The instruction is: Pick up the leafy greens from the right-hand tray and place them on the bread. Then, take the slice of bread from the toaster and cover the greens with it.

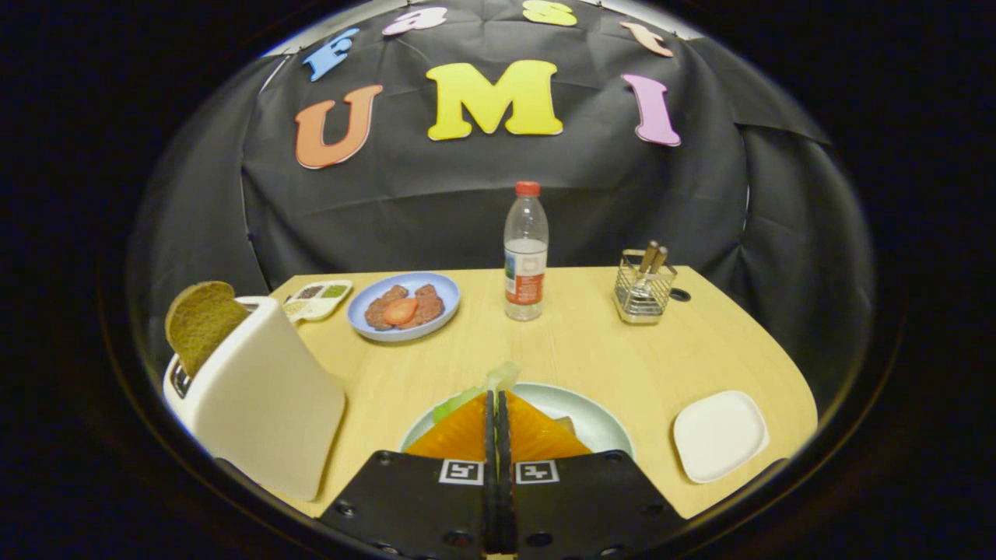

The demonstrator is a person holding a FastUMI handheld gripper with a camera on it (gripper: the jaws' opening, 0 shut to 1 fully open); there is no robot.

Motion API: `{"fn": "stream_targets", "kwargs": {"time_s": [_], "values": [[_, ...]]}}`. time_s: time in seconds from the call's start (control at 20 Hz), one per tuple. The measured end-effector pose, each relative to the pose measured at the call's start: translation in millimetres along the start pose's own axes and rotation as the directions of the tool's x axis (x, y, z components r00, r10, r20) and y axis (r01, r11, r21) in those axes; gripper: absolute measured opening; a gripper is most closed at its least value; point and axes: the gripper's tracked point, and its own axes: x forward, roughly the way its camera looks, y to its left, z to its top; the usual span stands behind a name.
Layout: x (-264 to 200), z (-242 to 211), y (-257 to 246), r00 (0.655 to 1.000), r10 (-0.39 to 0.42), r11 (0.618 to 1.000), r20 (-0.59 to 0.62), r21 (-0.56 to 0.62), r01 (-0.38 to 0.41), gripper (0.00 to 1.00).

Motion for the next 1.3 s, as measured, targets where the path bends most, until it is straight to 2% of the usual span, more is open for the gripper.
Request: {"fn": "stream_targets", "kwargs": {"time_s": [0.3,0.55,0.65,0.7,0.85,1.15,1.3], "values": [[20,-17,-25,0.998,0.059,0.997,-0.028,0.056,-0.058,0.01],[32,-28,-38,0.999,0.041,0.999,-0.016,0.032,-0.04,0.04],[33,-31,-38,0.999,0.042,0.998,-0.028,0.045,-0.04,0.12],[34,-33,-38,0.999,0.039,0.998,-0.029,0.048,-0.038,0.29],[26,-30,-52,0.999,-0.034,0.999,-0.009,0.034,0.035,0.32],[-23,-7,-47,0.992,-0.057,0.998,0.111,0.034,0.053,0.58],[-53,4,-39,0.986,-0.047,0.999,0.159,0.031,0.043,0.61]]}}
